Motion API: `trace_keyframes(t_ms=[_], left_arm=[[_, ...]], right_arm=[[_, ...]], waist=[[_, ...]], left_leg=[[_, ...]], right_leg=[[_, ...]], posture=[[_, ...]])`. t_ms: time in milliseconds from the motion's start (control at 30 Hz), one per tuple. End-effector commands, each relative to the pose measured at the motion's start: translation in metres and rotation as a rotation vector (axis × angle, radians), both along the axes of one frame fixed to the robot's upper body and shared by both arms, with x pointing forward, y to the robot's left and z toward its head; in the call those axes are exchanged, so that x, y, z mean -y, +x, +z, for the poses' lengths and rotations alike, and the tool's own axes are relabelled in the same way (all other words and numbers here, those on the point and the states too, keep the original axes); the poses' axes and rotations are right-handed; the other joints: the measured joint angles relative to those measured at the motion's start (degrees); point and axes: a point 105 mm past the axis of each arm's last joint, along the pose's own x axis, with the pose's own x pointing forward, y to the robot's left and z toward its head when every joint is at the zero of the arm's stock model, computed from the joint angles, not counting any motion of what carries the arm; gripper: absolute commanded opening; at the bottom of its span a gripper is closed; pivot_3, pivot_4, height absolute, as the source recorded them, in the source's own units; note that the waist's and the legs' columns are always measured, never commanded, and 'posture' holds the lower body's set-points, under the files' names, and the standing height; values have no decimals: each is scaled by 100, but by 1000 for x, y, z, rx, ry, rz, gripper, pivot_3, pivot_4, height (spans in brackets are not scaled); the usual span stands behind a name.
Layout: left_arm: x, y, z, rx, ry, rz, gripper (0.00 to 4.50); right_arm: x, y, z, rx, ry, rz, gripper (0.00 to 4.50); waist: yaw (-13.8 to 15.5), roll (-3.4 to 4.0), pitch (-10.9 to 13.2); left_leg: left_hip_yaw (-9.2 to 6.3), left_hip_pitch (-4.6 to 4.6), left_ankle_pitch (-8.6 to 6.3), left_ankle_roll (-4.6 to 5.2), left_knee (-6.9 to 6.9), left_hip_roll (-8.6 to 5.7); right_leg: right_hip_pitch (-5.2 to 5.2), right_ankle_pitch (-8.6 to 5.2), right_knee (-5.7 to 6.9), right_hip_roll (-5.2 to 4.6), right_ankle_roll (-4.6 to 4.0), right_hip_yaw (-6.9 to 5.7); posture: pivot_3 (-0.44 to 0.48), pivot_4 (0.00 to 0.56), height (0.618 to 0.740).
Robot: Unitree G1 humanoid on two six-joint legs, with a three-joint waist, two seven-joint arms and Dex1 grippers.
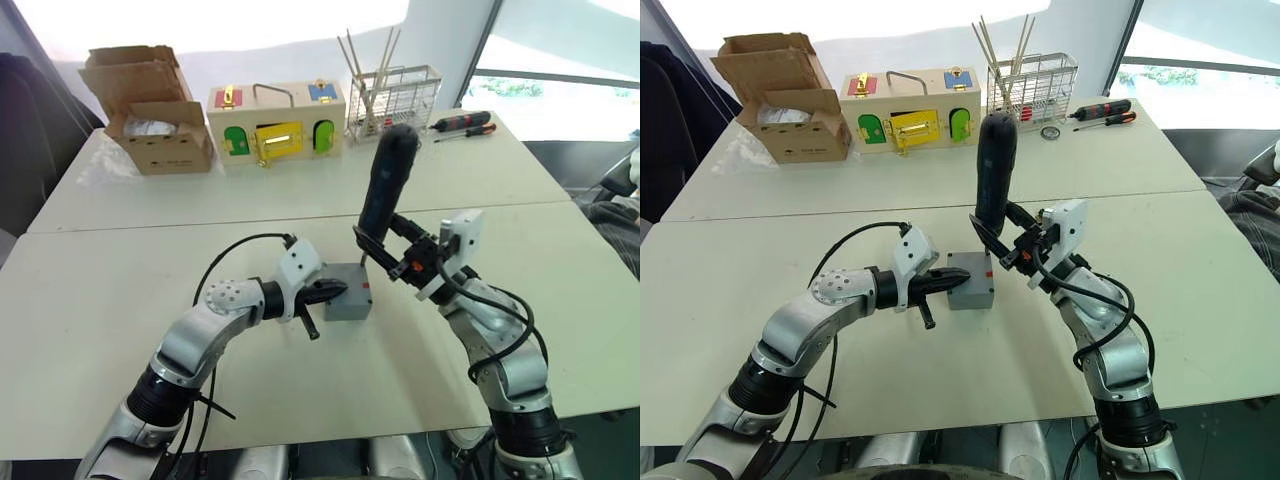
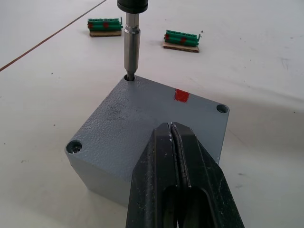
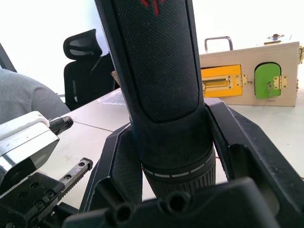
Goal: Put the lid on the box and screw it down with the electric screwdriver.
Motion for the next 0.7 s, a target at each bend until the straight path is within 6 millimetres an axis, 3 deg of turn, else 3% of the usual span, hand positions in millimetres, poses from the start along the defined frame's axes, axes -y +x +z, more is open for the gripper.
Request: trace_keyframes(t_ms=[33,433,700], left_arm=[[1,-2,1,9,6,-11,0],[2,-2,0,10,10,-9,0],[2,-2,0,13,9,-5,0]], right_arm=[[-5,-3,-67,-267,-74,21,1781],[6,6,-77,-365,-47,-30,1781],[8,8,-82,-379,-69,-33,1781]], waist=[[2,0,-8],[7,-12,-29],[6,-17,-32]], left_leg=[[0,1,0,0,0,0],[-5,10,-1,1,-3,3],[-7,83,-7,9,-39,4]], right_leg=[[0,0,0,0,0,0],[13,-2,-7,0,-2,-2],[73,-40,-17,-11,-19,-4]], posture=[[0,150,734],[0,150,734],[0,150,734]])
